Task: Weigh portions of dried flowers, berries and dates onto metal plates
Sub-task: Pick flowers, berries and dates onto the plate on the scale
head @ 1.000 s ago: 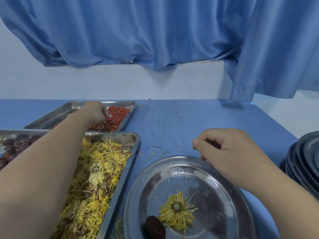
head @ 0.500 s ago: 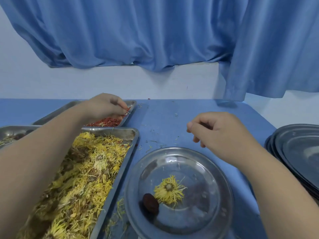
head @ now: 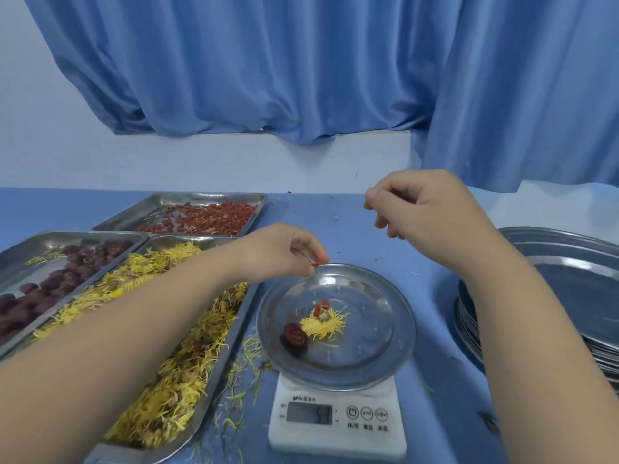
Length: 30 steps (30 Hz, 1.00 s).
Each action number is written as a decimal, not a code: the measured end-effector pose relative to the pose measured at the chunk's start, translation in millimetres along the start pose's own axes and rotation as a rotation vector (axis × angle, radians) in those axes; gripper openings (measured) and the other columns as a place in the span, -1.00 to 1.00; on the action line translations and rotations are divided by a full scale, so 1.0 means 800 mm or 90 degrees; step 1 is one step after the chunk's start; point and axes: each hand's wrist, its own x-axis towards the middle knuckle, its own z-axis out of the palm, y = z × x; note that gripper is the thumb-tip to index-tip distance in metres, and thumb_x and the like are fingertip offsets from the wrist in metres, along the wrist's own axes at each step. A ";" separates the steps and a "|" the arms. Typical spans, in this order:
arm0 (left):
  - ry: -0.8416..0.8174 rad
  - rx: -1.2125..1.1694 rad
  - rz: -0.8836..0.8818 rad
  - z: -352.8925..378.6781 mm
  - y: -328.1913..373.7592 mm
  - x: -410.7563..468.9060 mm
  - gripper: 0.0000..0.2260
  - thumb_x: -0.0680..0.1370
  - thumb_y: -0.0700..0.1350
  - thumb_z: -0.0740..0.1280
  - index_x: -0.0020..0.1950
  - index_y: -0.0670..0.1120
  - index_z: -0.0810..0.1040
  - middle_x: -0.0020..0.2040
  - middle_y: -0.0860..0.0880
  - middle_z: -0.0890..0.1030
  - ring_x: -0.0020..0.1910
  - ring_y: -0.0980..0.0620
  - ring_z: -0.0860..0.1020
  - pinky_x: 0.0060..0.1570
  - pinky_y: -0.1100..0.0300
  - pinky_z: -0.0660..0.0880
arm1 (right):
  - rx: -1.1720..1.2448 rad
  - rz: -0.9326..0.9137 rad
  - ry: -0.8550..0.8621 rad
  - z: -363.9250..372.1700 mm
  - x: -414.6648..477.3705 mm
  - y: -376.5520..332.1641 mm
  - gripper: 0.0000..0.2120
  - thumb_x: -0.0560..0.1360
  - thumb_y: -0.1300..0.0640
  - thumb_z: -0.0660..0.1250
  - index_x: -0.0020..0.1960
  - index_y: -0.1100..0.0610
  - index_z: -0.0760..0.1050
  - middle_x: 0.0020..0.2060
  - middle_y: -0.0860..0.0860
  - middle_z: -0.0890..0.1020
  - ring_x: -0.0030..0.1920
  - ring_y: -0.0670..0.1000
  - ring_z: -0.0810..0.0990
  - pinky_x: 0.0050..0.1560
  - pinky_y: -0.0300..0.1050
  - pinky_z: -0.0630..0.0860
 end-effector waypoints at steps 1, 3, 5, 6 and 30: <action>0.010 0.009 -0.003 0.000 0.001 -0.001 -0.85 0.52 -0.22 0.42 0.04 -0.01 0.65 -0.07 0.09 0.69 -0.08 0.21 0.65 -0.06 0.42 0.50 | 0.009 -0.004 0.001 -0.003 -0.003 -0.004 -0.78 0.51 0.05 0.31 -0.27 0.09 0.59 -0.38 0.02 0.63 -0.46 -0.21 0.52 -0.42 -0.32 0.43; 0.025 0.026 -0.002 0.001 0.003 -0.004 -0.85 0.53 -0.20 0.42 0.04 0.02 0.65 -0.06 0.12 0.68 -0.10 0.25 0.64 -0.10 0.48 0.48 | 0.025 -0.002 0.000 -0.007 -0.007 -0.006 -0.78 0.51 0.07 0.31 -0.26 0.09 0.59 -0.38 0.02 0.63 -0.46 -0.21 0.52 -0.43 -0.39 0.42; 0.041 0.043 0.007 0.001 0.003 -0.005 -0.85 0.53 -0.19 0.42 0.01 0.05 0.64 -0.04 0.12 0.69 -0.13 0.26 0.63 -0.13 0.46 0.47 | 0.011 0.008 -0.002 -0.008 -0.009 -0.004 -0.79 0.51 0.05 0.30 -0.26 0.07 0.59 -0.39 -0.01 0.63 -0.46 -0.19 0.51 -0.43 -0.39 0.41; 0.053 0.050 0.012 0.002 0.002 -0.006 -0.85 0.52 -0.18 0.41 -0.01 0.07 0.64 -0.05 0.12 0.69 -0.13 0.24 0.62 -0.12 0.41 0.47 | -0.001 0.015 -0.004 -0.008 -0.009 -0.001 -0.78 0.51 0.04 0.30 -0.27 0.06 0.59 -0.39 -0.02 0.63 -0.46 -0.19 0.51 -0.45 -0.38 0.40; 0.259 0.222 -0.199 -0.150 -0.131 0.073 -0.81 0.60 0.01 0.28 -0.07 -0.06 0.61 -0.14 -0.03 0.63 -0.11 -0.09 0.58 -0.19 0.14 0.45 | -0.091 0.062 -0.119 0.073 -0.001 0.081 -0.89 0.48 0.02 0.29 -0.22 -0.05 0.53 -0.42 -0.12 0.58 -0.43 -0.13 0.46 -0.38 -0.25 0.37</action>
